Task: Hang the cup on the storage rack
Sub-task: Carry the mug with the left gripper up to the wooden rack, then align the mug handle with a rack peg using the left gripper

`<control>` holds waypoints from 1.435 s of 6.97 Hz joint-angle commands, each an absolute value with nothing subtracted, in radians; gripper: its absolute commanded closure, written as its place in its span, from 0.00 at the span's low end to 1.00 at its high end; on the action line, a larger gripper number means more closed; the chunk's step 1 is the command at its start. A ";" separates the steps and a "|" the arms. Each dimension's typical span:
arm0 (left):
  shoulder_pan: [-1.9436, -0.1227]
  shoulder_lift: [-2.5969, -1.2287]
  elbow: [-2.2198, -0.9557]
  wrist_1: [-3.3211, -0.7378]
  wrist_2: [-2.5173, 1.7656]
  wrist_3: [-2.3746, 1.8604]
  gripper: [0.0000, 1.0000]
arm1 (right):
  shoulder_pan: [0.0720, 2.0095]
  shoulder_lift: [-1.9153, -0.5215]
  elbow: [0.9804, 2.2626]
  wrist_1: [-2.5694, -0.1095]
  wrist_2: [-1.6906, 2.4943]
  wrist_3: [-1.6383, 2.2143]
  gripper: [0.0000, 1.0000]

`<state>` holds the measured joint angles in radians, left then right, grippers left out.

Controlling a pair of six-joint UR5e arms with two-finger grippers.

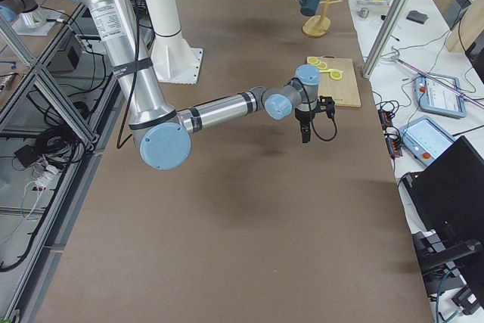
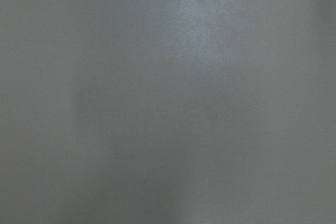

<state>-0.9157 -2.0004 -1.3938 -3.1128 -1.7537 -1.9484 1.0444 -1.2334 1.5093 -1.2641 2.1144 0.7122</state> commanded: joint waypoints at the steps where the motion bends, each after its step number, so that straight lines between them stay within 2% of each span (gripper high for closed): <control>1: -0.975 -2.026 -1.320 -3.172 -1.750 -2.134 1.00 | 1.045 -1.233 1.509 -1.264 2.114 0.713 0.00; 6: -1.014 -2.051 -1.158 -3.351 -1.637 -2.550 1.00 | 1.045 -1.230 1.528 -1.262 2.105 0.719 0.00; 10: -1.011 -2.063 -1.095 -3.362 -1.569 -2.599 1.00 | 1.045 -1.220 1.526 -1.264 2.105 0.718 0.00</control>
